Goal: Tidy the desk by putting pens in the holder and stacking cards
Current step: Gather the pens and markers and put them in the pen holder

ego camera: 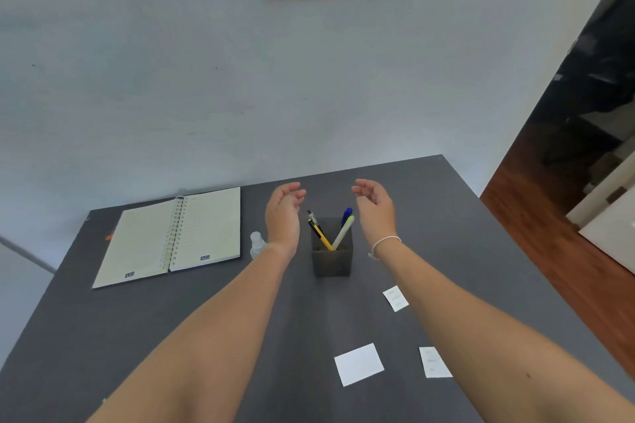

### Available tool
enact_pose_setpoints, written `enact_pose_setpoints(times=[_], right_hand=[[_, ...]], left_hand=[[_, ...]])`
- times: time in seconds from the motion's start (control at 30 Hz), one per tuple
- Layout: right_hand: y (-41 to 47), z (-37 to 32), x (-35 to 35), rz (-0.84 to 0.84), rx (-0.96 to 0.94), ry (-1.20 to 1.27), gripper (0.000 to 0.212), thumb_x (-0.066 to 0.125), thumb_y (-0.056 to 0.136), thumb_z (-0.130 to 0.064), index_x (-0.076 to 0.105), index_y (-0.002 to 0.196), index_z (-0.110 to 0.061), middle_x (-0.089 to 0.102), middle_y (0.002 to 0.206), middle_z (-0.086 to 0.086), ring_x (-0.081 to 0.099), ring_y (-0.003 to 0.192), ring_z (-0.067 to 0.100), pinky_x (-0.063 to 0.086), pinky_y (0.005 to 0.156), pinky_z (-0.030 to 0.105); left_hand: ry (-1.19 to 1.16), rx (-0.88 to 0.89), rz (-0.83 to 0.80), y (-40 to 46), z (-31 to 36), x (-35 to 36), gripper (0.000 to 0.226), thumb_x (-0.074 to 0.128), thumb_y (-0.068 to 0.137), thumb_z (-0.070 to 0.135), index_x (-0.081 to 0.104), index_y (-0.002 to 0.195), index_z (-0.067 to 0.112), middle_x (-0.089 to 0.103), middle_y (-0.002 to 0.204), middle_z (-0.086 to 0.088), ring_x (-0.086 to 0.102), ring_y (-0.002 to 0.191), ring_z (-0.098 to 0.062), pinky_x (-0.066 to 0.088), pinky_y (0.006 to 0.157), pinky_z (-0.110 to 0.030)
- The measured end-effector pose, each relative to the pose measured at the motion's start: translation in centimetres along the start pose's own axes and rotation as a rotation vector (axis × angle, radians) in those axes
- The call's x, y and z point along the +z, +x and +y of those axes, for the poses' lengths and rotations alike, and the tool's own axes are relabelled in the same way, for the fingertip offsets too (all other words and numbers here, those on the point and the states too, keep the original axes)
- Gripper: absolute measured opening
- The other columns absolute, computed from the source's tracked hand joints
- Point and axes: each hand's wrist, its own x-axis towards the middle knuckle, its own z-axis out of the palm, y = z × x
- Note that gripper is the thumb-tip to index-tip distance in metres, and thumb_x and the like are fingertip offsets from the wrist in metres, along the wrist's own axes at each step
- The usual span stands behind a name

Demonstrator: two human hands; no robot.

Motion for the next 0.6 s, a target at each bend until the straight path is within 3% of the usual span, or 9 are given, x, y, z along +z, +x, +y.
enact_pose_setpoints(times=[0.13, 0.37, 0.5, 0.6], right_hand=[[-0.4, -1.2, 0.5, -0.035, -0.036, 0.0, 0.037, 0.036, 0.086, 0.007, 0.058, 0.111, -0.009, 0.062, 0.111, 0.007, 0.054, 0.099, 0.012, 0.042, 0.082, 0.019], [-1.6, -2.2, 2.7, -0.156, -0.077, -0.033, 0.031, 0.041, 0.088, 0.001, 0.059, 0.109, -0.012, 0.061, 0.105, 0.002, 0.053, 0.096, 0.012, 0.038, 0.084, 0.022], [-3.1, -2.3, 5.1, -0.207, -0.099, -0.041, 0.032, 0.042, 0.089, -0.002, 0.059, 0.114, -0.013, 0.061, 0.106, -0.001, 0.054, 0.094, 0.008, 0.043, 0.072, 0.011], [-4.5, -1.9, 7.3, -0.255, -0.109, -0.082, 0.032, 0.044, 0.089, -0.005, 0.059, 0.115, -0.015, 0.061, 0.107, -0.002, 0.054, 0.096, 0.008, 0.042, 0.082, 0.019]], left_hand=[[0.013, 0.025, -0.016, -0.5, 1.2, -0.8, 0.031, 0.037, 0.089, 0.006, 0.06, 0.102, 0.021, 0.065, 0.11, -0.005, 0.06, 0.106, -0.016, 0.042, 0.094, -0.025], [-0.005, 0.043, 0.05, -1.8, 3.2, -4.0, 0.028, 0.044, 0.091, 0.011, 0.061, 0.112, 0.021, 0.063, 0.114, -0.006, 0.059, 0.105, -0.017, 0.04, 0.093, -0.025], [0.015, 0.055, 0.095, -2.6, 3.9, -7.3, 0.027, 0.043, 0.092, 0.012, 0.06, 0.111, 0.021, 0.062, 0.115, -0.006, 0.058, 0.107, -0.019, 0.041, 0.1, -0.03], [0.032, 0.048, 0.127, -3.0, 4.4, -10.5, 0.027, 0.042, 0.092, 0.014, 0.059, 0.11, 0.023, 0.061, 0.118, -0.007, 0.057, 0.108, -0.02, 0.041, 0.102, -0.033]])
